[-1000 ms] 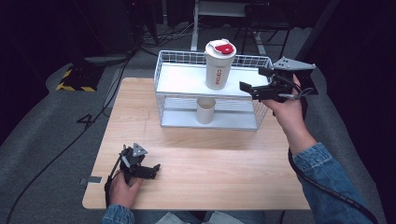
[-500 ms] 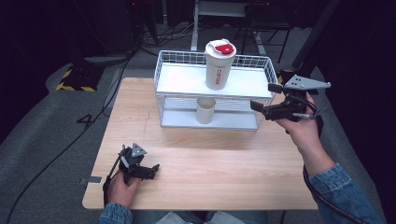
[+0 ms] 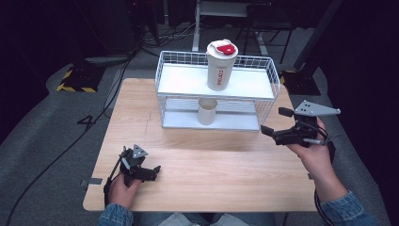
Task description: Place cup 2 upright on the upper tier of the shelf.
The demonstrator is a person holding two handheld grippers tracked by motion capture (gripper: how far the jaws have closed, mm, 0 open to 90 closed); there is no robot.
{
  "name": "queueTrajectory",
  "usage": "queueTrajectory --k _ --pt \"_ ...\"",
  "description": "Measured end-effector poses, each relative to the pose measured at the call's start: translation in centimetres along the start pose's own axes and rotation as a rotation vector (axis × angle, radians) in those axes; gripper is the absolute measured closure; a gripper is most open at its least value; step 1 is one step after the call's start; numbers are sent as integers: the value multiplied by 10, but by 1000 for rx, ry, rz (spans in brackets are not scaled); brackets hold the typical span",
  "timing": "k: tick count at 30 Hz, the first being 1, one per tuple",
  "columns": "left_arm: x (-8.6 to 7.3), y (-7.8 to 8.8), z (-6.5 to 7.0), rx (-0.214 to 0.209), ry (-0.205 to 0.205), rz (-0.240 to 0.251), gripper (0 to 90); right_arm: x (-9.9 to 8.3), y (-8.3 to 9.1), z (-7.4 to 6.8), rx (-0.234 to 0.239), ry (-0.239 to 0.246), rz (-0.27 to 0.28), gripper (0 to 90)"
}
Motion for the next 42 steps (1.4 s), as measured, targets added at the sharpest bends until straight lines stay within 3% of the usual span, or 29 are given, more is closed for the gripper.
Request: queueTrajectory --k 4,13,19,20,26,36,42 --pt "0 0 0 1 3 0 0 -23 -1 -2 -15 12 -24 0" --pt "0 0 0 3 -1 0 0 -71 -8 -2 -17 -39 -58 3" --pt "0 0 0 3 -1 0 0 -107 -12 3 -19 -143 -70 5" --pt "0 0 0 3 -1 0 0 -115 -15 3 -14 -144 -104 6" --pt "0 0 0 3 0 0 0 -144 -18 8 -26 -180 -158 9" --pt "0 0 0 3 -1 0 0 -175 -23 7 -31 -183 -192 14" --pt "0 0 0 3 -1 0 0 -188 -26 6 -38 -153 -205 14"
Point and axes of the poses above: each handheld gripper's, and its own axes: y roughly backward along the jaws, x roughly out of its top, z roughly to its right, the point moved 9 cm from there along -y, roughly forward along the jaws, and after that the axes turned 5 degrees about -z, right-handed, at the moved point
